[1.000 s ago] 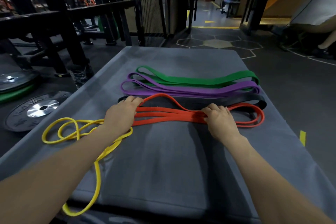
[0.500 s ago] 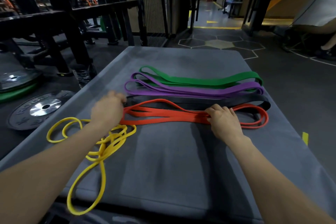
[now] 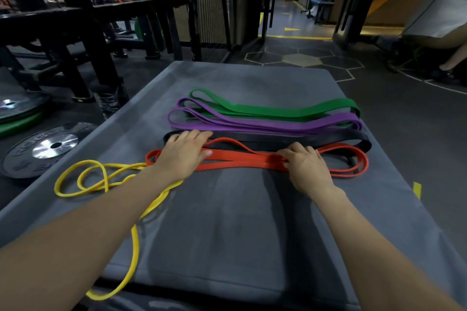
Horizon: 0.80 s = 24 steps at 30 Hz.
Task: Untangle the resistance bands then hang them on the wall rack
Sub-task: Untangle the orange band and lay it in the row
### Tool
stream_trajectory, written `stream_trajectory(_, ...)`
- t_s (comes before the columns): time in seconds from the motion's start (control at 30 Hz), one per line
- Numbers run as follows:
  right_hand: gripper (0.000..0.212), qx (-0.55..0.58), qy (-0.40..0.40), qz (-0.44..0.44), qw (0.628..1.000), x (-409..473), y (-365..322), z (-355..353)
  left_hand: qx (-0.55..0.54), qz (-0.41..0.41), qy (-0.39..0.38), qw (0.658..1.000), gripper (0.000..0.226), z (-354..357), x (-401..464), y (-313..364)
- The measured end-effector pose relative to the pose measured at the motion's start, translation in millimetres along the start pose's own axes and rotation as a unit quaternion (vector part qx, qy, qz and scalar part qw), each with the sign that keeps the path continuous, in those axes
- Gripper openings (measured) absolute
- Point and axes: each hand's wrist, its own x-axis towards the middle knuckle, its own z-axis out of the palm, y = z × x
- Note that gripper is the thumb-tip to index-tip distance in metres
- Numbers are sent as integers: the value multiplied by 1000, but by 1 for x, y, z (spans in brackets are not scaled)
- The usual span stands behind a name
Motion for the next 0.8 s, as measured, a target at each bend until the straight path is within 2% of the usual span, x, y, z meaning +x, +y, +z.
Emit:
stream_trajectory(0.07, 41, -2, 0, -2, 1000, -1, 0, 0, 23, 14, -10, 1000, 36, -4, -2, -10)
stream_trajectory(0.2, 41, 9, 4, -6, 1000, -1, 1, 0, 41, 21, -29, 999, 29, -10, -9, -17)
stream_trajectory(0.3, 41, 21, 9, -11, 1000, -1, 2, 1, 104, 43, -7, 994, 33, -14, -11, -16)
stream_trajectory(0.43, 41, 30, 12, -14, 999, -1, 2, 2, 120, 38, -62, 990, 41, -16, -14, -17)
stream_trajectory(0.53, 42, 33, 13, -15, 999, -1, 2, 1, 47, -12, -88, 995, 51, -14, -11, -19)
stream_trajectory(0.6, 41, 36, 16, -13, 999, -2, 1, 0, -25, -37, -98, 994, 48, -14, -10, -22)
stream_trajectory(0.67, 41, 44, 34, -11, 998, -4, -1, -1, -84, -30, -71, 994, 41, -17, -11, -23)
stream_trajectory(0.8, 41, 66, 56, -17, 996, -5, -17, -7, -133, -31, -6, 991, 33, -31, -28, -19)
